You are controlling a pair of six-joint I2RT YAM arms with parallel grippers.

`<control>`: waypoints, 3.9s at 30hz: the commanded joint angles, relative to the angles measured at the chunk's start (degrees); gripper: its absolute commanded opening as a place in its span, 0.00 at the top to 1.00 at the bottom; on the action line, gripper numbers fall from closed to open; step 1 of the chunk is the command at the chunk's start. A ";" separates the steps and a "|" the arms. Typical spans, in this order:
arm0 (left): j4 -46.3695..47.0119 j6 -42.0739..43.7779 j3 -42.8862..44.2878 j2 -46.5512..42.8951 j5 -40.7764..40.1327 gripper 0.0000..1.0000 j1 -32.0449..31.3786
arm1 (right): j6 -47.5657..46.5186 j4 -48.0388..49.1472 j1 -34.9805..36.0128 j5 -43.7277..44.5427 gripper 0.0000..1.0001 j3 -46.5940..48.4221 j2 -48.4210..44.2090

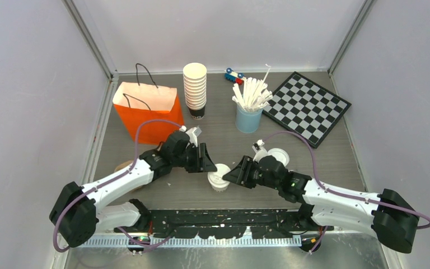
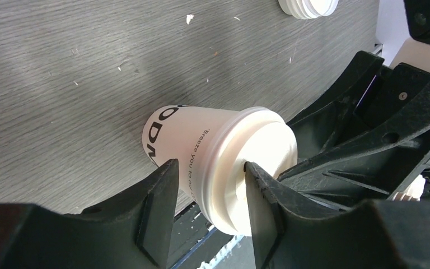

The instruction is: Pack the takeout coffee

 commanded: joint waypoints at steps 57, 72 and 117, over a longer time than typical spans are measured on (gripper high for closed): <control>4.04 -0.24 -2.14 -3.42 5.18 0.51 0.03 | -8.82 -17.94 -7.08 -6.20 0.52 8.72 -5.86; 2.54 -0.76 -5.75 -3.05 2.12 0.54 0.03 | -4.74 -10.64 -7.04 -5.10 0.66 -5.06 -10.93; -30.20 14.53 20.50 -18.43 -21.29 0.13 0.03 | -29.23 -43.15 9.93 21.08 0.11 35.80 6.09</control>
